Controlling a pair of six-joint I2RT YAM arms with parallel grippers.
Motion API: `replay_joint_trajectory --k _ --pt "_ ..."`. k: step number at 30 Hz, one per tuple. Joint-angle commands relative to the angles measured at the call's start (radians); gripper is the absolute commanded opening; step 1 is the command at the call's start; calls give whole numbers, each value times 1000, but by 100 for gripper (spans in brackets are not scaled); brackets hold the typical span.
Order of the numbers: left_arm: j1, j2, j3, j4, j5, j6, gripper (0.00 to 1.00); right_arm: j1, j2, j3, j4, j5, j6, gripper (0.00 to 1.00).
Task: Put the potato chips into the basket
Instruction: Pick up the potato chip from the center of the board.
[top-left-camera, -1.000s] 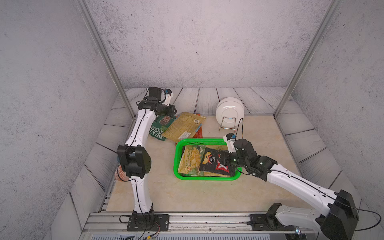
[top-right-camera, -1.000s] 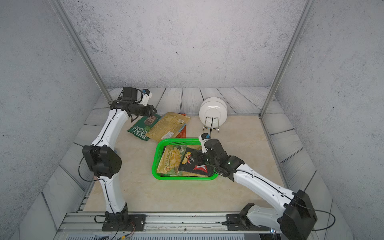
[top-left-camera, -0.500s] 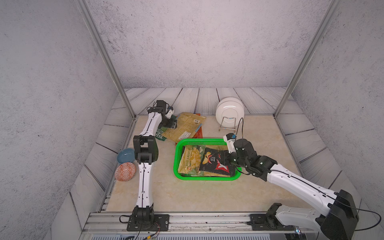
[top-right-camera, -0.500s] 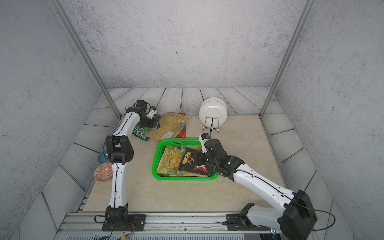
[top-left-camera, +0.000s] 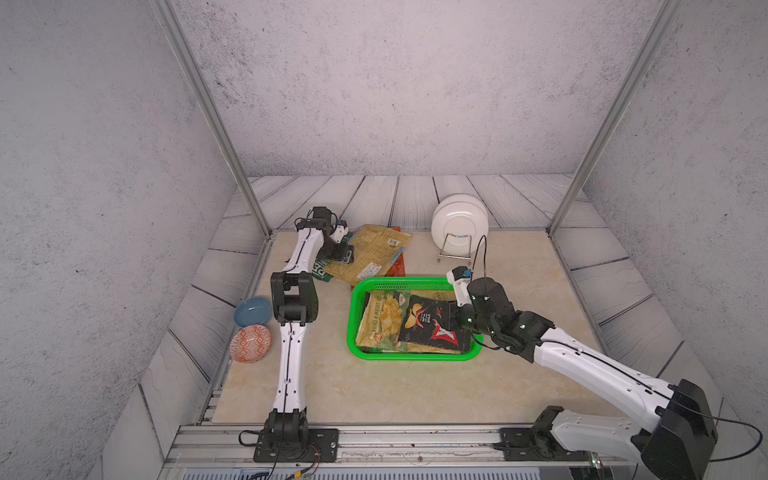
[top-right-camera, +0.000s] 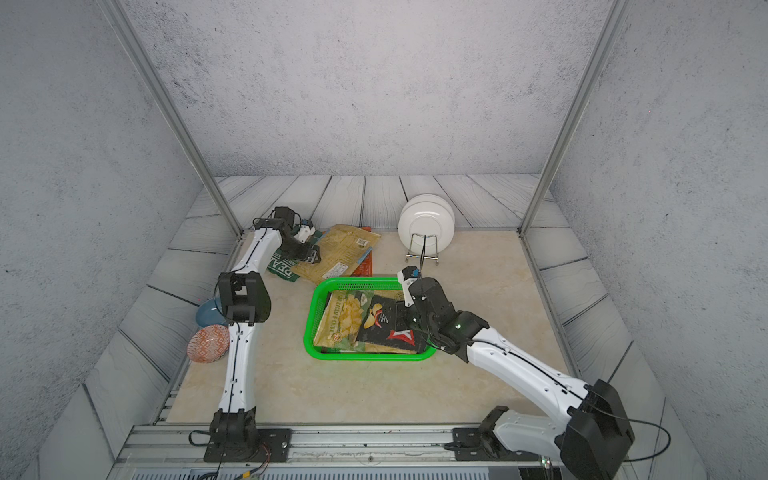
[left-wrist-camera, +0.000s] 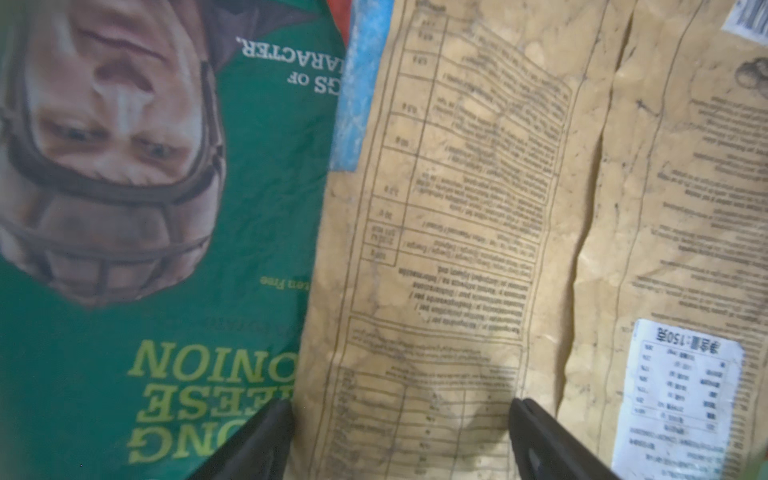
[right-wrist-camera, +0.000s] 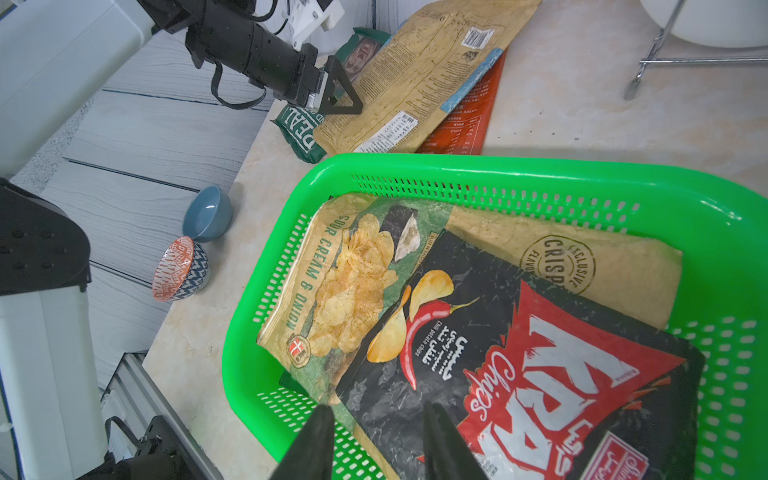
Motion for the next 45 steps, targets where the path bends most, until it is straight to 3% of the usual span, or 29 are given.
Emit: replay_joint_trajectory --k 1,4,7,14,18,20,26,33,37,45 --pt "9 35 20 -35 27 14 84 -2 -14 6 -10 -2 0 39" --pt "11 43 23 -33 24 11 75 -1 -19 5 -12 -2 -1 39" --pt "15 39 20 -30 25 -1 57 -2 -22 4 -15 2 -1 40" --pt "24 -13 2 2 -3 -20 35 -2 -22 10 -18 0 -4 40" --pt "24 -68 -19 19 -24 -18 12 -2 -25 13 -22 2 -7 40" --pt "24 -103 -39 33 -31 -18 6 -1 -25 14 -23 2 -7 39" --pt "21 -229 -90 77 -75 5 0 -1 -31 17 -27 0 -7 39" --pt "-12 -416 -199 182 -202 94 0 -2 -44 19 -41 17 -12 39" --pt "-60 -565 -348 308 -309 193 0 -3 -61 16 -50 43 -10 40" --pt "-219 -902 -776 703 -531 527 0 -1 -151 -19 -71 172 -15 39"
